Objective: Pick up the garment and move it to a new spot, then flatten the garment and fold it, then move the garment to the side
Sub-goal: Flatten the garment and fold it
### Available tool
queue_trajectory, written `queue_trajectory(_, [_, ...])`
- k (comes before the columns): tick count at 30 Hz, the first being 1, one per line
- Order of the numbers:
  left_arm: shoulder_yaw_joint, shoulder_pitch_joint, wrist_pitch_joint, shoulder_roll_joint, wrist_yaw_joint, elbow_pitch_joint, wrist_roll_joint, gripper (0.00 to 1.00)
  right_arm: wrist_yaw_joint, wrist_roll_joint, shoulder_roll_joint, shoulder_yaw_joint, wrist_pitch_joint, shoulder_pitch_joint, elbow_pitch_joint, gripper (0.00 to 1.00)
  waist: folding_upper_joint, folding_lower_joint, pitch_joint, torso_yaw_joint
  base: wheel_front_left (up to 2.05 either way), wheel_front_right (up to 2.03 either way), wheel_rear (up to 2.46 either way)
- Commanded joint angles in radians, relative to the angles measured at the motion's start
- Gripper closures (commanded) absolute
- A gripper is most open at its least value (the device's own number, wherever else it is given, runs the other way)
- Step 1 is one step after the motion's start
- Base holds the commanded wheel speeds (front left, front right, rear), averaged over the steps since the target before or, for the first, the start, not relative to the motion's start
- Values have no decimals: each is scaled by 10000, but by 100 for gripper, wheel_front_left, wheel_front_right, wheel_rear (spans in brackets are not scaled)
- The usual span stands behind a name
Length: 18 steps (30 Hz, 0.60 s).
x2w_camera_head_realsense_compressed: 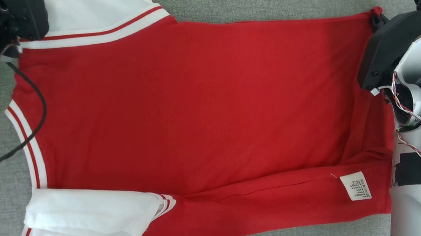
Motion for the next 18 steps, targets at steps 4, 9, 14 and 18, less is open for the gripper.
queue_trajectory(4, [328,314,-938,-79,-317,-109,-159,100,-25,189,83,-271,-372,339,4,100,-1,0,-215,106,0,0,0])
queue_trajectory(9, [775,799,-2082,-310,-726,-293,-606,100,-26,501,116,-769,-795,559,-66,100,-1,0,-477,346,0,0,0])
queue_trajectory(14, [1056,1552,-2841,-443,-1080,-580,-961,100,-26,833,225,-1363,-1188,926,-193,100,-1,0,-836,643,0,0,0])
queue_trajectory(18, [1202,2085,-3358,-551,-1387,-915,-1253,100,-25,1041,260,-1528,-1457,1284,-412,100,-1,0,-1179,855,0,0,0])
